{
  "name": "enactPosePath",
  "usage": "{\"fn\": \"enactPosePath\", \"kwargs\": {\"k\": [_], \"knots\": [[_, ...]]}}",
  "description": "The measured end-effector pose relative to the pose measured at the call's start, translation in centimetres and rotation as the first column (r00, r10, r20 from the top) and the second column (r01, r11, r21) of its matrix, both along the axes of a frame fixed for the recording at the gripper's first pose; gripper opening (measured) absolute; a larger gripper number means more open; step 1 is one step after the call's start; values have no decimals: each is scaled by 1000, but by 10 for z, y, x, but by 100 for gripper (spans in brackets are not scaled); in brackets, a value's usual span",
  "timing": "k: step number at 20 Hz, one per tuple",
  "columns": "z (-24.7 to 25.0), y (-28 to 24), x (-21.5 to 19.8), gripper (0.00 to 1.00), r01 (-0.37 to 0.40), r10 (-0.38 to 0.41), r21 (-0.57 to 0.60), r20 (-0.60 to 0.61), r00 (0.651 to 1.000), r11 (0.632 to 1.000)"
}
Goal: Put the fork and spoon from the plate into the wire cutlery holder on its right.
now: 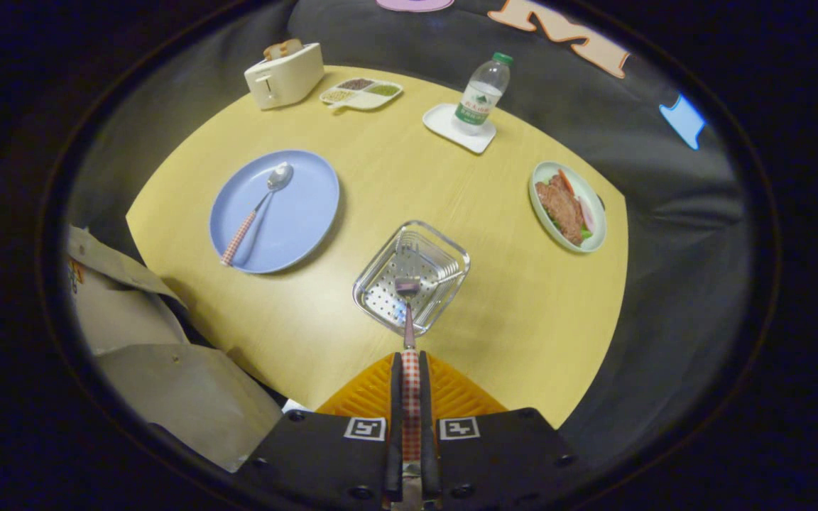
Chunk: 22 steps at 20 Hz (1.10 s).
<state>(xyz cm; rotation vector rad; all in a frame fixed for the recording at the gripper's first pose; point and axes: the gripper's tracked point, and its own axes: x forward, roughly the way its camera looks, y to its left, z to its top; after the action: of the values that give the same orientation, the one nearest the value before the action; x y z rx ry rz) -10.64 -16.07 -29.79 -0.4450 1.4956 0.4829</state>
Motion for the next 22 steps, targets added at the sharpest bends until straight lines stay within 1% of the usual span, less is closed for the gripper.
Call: {"fn": "enactPosePath", "kwargs": {"k": [2,6,17,20,21,22], "knots": [[-7,-2,3,13,-19,19,-16,-45,999,1000],[-13,0,12,13,5,-9,-31,-112,994,1000],[-32,9,29,13,-57,35,-84,-241,970,995],[-32,11,32,13,-36,16,-76,-243,970,996],[-32,12,35,16,-25,8,-73,-230,973,997],[-31,14,35,17,-11,-3,-62,-221,975,998]]}}
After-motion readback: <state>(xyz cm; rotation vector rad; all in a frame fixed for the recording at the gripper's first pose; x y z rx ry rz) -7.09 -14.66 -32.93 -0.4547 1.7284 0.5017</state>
